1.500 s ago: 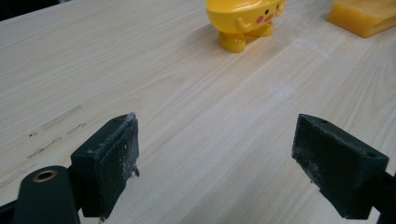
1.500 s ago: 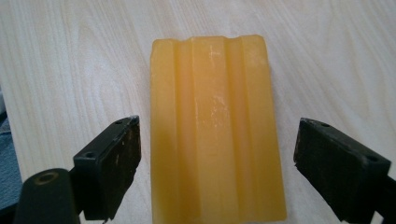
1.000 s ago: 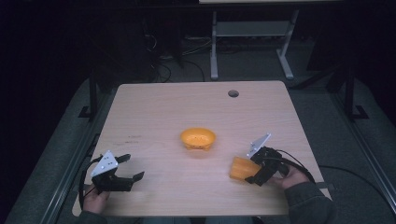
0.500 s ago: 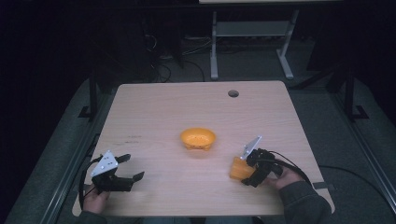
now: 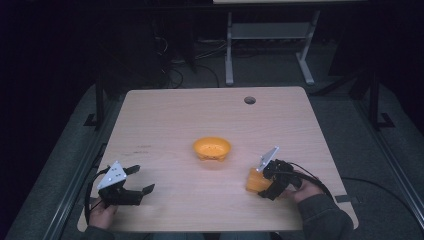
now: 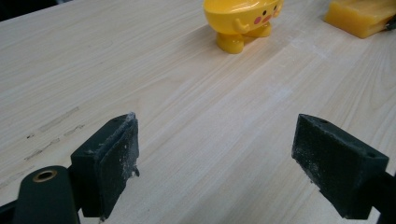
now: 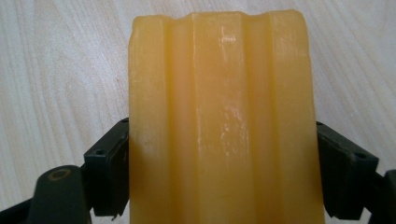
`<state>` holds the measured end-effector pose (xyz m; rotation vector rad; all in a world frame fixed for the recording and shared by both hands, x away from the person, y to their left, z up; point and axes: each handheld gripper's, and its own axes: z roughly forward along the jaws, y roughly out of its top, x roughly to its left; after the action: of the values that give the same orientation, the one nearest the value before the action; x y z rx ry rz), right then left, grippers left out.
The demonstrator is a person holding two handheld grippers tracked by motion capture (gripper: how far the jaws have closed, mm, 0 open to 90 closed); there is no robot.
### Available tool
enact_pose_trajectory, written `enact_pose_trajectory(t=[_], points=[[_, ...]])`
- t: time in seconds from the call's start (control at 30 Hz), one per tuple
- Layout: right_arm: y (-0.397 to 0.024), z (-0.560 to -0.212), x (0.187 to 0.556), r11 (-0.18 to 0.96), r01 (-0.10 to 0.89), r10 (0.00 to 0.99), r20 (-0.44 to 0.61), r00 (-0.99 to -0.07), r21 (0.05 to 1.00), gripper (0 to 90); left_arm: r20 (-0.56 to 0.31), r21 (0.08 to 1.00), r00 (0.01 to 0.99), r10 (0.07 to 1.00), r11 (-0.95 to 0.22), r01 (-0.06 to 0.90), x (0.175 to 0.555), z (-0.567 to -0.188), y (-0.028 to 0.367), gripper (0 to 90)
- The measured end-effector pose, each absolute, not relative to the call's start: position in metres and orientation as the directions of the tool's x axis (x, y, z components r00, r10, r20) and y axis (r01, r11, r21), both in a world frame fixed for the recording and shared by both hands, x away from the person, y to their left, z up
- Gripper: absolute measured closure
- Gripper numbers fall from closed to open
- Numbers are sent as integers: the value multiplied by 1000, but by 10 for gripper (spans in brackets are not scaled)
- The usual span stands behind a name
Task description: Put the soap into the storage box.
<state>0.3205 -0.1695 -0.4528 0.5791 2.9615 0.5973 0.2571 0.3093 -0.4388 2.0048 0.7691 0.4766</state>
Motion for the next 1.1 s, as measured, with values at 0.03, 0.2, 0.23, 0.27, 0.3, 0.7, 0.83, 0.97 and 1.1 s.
enact_pose_trajectory(t=[0.03, 0.2, 0.23, 0.27, 0.3, 0.7, 0.83, 0.97, 1.1], points=[[-169, -453, 321, 855, 348, 373, 9, -928, 384, 189, 31, 858, 731, 682, -393, 331, 257, -439, 309, 143], [-169, -452, 320, 859, 346, 371, 8, -929, 378, 194, 31, 859, 729, 684, -391, 331, 257, -439, 310, 143], [-168, -452, 320, 860, 346, 370, 8, -929, 376, 195, 31, 859, 729, 683, -391, 331, 257, -439, 310, 143], [-168, -452, 321, 860, 347, 371, 8, -929, 373, 195, 30, 859, 730, 683, -391, 331, 257, -439, 310, 143], [-168, -452, 320, 860, 348, 372, 7, -928, 373, 197, 29, 859, 730, 683, -390, 331, 257, -439, 309, 143], [-165, -446, 319, 867, 326, 348, 11, -937, 377, 203, 32, 860, 731, 682, -391, 328, 257, -438, 310, 143], [-162, -441, 319, 871, 311, 335, 3, -942, 381, 204, 29, 862, 730, 683, -387, 328, 256, -438, 310, 143], [-162, -436, 321, 864, 304, 333, -3, -943, 402, 205, 27, 864, 728, 685, -382, 327, 256, -438, 310, 143], [-163, -433, 323, 858, 304, 335, -2, -942, 414, 205, 29, 865, 728, 685, -383, 325, 256, -437, 311, 143]])
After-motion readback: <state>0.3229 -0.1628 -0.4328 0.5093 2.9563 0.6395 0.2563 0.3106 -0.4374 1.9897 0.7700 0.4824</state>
